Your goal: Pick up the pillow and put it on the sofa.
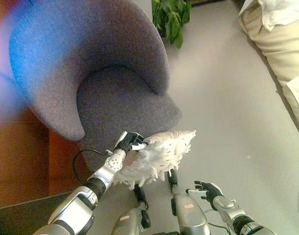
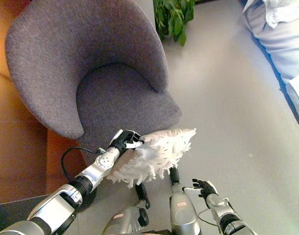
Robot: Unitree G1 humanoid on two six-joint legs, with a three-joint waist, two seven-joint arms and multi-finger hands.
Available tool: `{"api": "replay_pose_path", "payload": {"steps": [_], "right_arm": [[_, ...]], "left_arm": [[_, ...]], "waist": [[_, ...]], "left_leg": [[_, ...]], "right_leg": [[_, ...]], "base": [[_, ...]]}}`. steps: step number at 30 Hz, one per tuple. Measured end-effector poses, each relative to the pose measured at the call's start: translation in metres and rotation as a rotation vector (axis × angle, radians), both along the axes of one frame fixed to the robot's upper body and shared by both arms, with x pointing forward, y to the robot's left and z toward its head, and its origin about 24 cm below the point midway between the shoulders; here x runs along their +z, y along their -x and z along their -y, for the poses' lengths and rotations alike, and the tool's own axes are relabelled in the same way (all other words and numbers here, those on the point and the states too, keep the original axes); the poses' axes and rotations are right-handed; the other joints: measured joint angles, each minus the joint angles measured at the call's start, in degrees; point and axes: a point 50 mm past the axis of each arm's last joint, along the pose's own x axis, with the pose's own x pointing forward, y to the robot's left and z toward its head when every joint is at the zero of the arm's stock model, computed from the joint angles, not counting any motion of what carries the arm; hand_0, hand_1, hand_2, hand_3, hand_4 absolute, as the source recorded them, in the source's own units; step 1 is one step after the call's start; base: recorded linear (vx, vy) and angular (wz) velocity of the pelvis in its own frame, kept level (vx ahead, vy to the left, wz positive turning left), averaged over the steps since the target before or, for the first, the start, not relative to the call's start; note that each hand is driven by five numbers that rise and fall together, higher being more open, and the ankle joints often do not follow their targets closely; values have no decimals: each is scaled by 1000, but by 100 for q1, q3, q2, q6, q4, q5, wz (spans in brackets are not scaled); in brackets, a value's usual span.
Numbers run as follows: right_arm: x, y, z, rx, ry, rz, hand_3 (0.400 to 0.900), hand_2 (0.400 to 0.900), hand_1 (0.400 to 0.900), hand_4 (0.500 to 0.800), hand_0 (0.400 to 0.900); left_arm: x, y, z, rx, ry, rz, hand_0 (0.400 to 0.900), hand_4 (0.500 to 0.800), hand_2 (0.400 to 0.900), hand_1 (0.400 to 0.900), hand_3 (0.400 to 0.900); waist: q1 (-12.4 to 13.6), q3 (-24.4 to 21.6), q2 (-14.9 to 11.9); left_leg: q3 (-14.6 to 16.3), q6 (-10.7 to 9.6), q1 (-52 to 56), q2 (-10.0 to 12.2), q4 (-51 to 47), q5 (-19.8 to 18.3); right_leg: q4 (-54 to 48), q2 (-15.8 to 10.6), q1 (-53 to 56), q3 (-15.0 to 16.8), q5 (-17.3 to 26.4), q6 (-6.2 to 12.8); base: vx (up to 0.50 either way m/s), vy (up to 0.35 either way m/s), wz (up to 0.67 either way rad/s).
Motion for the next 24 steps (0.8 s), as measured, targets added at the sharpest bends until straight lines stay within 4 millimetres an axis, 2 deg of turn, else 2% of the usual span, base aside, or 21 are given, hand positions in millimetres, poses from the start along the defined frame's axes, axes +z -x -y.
{"api": "replay_pose_path", "payload": {"steps": [7,14,21,24], "right_arm": [[-7,13,0,29,15,-60,900,900,900,800,900],[-21,45,1,17,3,-171,900,900,900,800,900],[-25,55,5,6,5,-223,900,900,900,800,900],[-26,61,8,-2,6,-238,900,900,900,800,900]], "left_arm": [[-6,8,-2,-45,3,-63,400,500,400,400,400],[12,5,-4,-117,12,-74,400,500,400,400,400],[41,0,-9,-103,125,-77,400,500,400,400,400],[47,-3,-20,-43,187,-82,400,500,400,400,400]], "waist": [[18,-536,-37],[34,-941,-30],[129,-1154,35],[170,-1304,80]], "left_leg": [[-20,-8,225,5,-6,-52],[-45,24,314,6,-9,-78],[-163,-11,370,14,-59,-106],[-206,-20,369,16,-58,-113]], "right_leg": [[-56,1,261,-27,-69,33],[-56,-2,360,-53,-104,12],[-58,-2,457,-147,-134,-3],[-58,-2,473,-188,-161,-2]], "base": [[80,32,3],[51,23,3],[52,5,6],[80,-11,5]]}}
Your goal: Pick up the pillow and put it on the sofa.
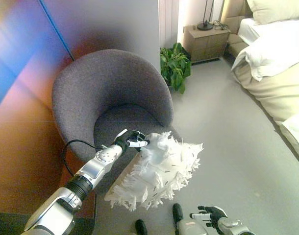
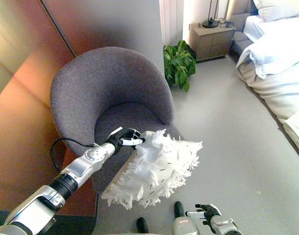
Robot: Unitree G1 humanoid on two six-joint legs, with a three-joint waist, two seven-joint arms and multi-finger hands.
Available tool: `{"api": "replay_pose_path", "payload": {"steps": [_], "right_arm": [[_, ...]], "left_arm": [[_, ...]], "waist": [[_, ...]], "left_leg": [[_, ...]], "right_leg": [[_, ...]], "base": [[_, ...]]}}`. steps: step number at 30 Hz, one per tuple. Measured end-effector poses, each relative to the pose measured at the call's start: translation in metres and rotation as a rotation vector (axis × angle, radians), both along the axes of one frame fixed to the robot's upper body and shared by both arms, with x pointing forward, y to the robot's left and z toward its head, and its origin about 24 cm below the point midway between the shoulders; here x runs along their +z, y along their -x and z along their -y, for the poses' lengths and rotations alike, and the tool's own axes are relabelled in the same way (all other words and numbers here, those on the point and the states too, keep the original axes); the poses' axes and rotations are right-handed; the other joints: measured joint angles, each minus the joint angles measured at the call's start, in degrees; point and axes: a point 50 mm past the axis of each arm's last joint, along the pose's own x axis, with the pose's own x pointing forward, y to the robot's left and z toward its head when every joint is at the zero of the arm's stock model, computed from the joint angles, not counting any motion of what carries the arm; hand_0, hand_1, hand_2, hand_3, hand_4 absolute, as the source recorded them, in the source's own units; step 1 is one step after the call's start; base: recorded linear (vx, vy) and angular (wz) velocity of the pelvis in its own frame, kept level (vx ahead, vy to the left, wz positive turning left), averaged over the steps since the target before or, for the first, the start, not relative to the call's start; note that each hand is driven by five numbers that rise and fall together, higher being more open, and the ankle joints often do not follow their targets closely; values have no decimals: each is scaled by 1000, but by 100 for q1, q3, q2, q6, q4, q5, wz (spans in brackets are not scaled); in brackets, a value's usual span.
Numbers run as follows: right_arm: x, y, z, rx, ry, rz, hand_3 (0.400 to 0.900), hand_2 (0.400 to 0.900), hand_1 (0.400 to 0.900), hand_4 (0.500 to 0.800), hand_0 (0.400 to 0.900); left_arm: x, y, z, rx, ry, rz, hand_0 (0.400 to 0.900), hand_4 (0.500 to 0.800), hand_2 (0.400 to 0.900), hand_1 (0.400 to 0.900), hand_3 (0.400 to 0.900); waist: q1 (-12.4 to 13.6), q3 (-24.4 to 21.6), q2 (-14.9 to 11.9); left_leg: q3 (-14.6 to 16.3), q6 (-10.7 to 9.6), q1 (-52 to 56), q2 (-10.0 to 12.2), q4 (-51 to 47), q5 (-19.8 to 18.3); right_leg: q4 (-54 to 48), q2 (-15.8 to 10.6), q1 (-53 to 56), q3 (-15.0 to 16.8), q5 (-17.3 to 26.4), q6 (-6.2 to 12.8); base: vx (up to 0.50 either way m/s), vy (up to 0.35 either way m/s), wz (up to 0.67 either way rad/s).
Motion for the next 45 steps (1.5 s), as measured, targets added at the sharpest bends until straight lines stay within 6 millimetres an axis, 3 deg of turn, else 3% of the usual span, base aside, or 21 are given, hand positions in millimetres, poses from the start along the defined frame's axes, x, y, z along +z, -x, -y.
{"api": "replay_pose_path", "payload": {"steps": [13,18,23,24,25,30,39,45], "right_arm": [[-4,16,6,-37,-10,-34,900,900,900,800,900],[-5,21,8,-45,-8,-37,900,900,900,800,900],[-5,23,8,-45,-6,-40,900,900,900,800,900],[-5,24,9,-44,-5,-38,900,900,900,800,900],[-5,24,9,-43,-4,-34,900,900,900,800,900],[-2,21,14,-39,2,-13,900,900,900,800,900],[-3,26,17,-56,7,-22,900,900,900,800,900],[-4,31,18,-57,8,-22,900,900,900,800,900]], "left_arm": [[53,-27,-61,318,182,61,400,500,400,400,400],[49,-25,-94,542,271,29,400,500,400,400,400],[34,-18,-119,679,230,-28,400,500,400,400,400],[32,-17,-122,694,224,-38,522,573,522,522,522],[30,-16,-125,706,219,-45,900,800,900,900,900],[47,-24,-135,737,165,0,900,800,900,900,900],[114,-42,-151,761,122,196,900,800,900,900,900],[120,-43,-153,751,127,214,900,800,900,900,900]], "waist": [[130,-104,25],[130,-179,46],[129,-189,36],[125,-191,33],[125,-192,31],[132,-211,-3],[122,-203,-12],[133,-202,-13]], "left_leg": [[-114,0,14,9,4,3],[-141,-24,12,10,-3,-6],[-174,-26,-8,3,-5,-4],[-180,-26,-21,3,-5,-4],[-186,-26,-36,1,-5,-5],[-275,-3,-418,-27,51,99],[-282,-17,-277,-38,-7,76],[-295,-41,-201,-35,-8,42]], "right_leg": [[-6,7,75,-117,-40,16],[-6,8,88,-145,-72,20],[-5,2,85,-181,-81,24],[-5,0,73,-186,-83,25],[-5,-1,60,-191,-84,26],[5,-28,-283,-267,-19,10],[-2,-45,-133,-277,-55,59],[0,-48,-52,-290,-73,59]], "base": [[80,8,5],[57,21,6],[-4,44,5],[-55,45,1],[-125,47,-1],[-152,25,0],[40,3,4],[37,3,3]]}}
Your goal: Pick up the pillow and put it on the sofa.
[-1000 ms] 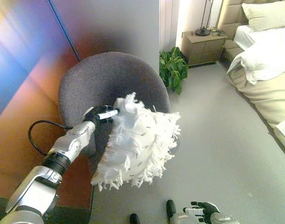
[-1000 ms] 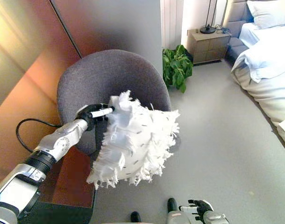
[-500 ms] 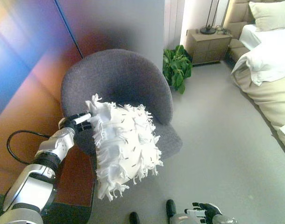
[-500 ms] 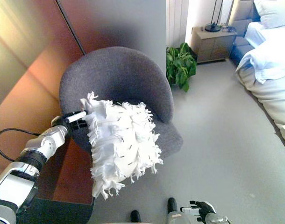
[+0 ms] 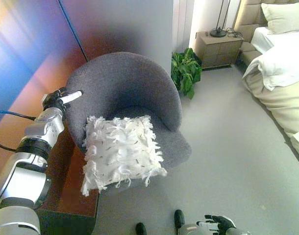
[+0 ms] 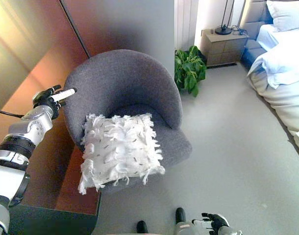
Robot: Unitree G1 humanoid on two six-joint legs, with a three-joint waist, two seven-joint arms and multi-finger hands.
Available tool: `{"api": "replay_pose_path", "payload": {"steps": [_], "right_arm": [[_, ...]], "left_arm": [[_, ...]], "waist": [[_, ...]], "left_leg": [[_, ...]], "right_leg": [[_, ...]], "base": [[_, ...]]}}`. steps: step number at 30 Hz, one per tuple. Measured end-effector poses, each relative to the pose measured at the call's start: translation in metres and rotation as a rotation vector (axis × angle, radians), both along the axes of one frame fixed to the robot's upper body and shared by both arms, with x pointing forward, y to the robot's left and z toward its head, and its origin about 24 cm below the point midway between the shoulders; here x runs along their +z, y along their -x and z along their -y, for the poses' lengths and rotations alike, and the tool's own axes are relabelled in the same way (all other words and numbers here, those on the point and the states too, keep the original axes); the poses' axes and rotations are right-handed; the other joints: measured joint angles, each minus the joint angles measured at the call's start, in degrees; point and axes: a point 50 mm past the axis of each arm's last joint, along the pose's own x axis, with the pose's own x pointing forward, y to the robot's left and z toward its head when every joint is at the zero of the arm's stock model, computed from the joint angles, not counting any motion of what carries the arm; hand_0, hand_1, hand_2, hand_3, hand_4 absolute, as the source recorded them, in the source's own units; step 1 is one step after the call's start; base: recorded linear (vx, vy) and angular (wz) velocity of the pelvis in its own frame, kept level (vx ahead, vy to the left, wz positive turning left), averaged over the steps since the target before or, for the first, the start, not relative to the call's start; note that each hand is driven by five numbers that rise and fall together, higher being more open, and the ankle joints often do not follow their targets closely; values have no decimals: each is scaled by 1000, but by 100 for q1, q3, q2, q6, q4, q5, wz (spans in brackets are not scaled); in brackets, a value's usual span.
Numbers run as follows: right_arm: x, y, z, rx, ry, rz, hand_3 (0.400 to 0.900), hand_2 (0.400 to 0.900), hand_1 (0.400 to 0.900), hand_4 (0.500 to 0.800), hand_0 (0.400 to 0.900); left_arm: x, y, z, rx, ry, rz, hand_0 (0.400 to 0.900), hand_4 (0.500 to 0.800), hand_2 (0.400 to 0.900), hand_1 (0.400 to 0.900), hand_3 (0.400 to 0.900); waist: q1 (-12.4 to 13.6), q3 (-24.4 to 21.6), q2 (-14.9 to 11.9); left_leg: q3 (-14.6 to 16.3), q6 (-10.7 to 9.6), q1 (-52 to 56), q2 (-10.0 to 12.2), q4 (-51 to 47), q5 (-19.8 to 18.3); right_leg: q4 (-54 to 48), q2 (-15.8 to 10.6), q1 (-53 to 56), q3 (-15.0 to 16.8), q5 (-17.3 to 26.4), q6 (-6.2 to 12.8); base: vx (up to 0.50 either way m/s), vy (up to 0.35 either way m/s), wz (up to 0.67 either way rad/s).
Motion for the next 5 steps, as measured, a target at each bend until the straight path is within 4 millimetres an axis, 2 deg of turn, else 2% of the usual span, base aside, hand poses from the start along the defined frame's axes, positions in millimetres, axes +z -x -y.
{"api": "replay_pose_path", "payload": {"steps": [5], "right_arm": [[0,0,0,1,1,0,900,900,900,800,900]], "left_arm": [[0,0,1,-19,6,1,900,800,900,900,900]], "waist": [[12,0,0]], "left_leg": [[-12,3,0,-1,1,1]], "right_leg": [[-1,-1,9,-17,0,0]], "base": [[9,4,2]]}}
